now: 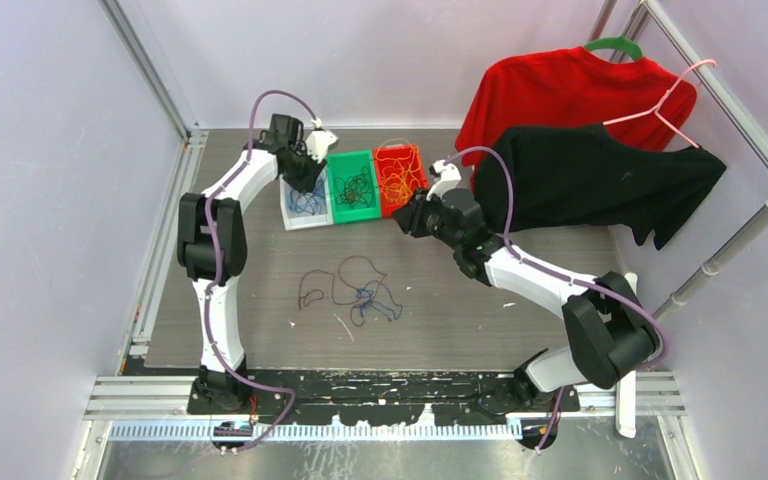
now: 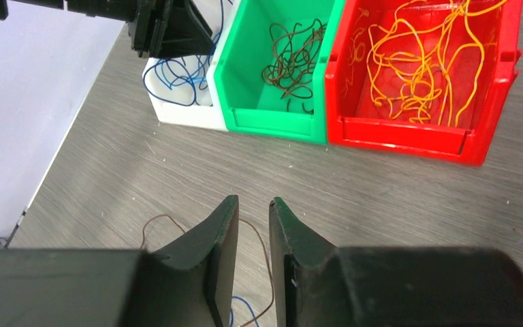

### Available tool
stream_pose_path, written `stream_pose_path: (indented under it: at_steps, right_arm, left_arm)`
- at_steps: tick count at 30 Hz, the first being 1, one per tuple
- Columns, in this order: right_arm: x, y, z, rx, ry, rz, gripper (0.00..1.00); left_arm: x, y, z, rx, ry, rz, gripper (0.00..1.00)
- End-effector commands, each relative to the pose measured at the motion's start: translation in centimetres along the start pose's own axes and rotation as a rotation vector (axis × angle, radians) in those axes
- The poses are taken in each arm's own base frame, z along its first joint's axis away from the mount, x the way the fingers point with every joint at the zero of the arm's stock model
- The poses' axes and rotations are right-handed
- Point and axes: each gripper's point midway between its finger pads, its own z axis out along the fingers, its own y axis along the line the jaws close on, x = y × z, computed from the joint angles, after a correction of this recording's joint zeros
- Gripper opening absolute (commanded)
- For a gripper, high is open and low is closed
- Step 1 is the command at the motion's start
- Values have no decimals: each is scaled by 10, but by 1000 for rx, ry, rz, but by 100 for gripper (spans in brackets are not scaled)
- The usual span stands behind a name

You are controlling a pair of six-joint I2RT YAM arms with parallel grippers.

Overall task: Untangle the cables
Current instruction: Place the cable in the bin.

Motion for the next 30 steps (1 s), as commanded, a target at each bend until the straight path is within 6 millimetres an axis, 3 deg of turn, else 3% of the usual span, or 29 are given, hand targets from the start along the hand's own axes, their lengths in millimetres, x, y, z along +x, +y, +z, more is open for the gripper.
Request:
stream_pose_path:
  at_steps: [1, 4, 7, 11, 17, 22, 30]
  right_arm:
    - [2, 10, -15, -48, 12, 0, 32]
    - [25, 12, -26, -64, 91, -17, 40]
    - [43, 21, -45, -89, 159, -45, 48]
    - [73, 29, -77, -63, 279, -110, 53]
    - [122, 28, -117, 31, 437, -79, 54]
    - [154, 22, -126, 117, 516, -76, 53]
    - [182, 22, -93, 131, 555, -28, 44]
  left_arm:
    - [-18, 18, 2, -96, -70, 2, 27]
    - [-31, 23, -15, -102, -100, 0, 30]
    - [-53, 23, -50, -82, -137, 3, 37]
    - [-75, 24, -94, -89, -180, 6, 60]
    - [-89, 12, -150, -86, -212, 24, 100]
    - [-93, 1, -194, -83, -205, 20, 100]
    - [-80, -25, -228, -34, -196, -4, 100]
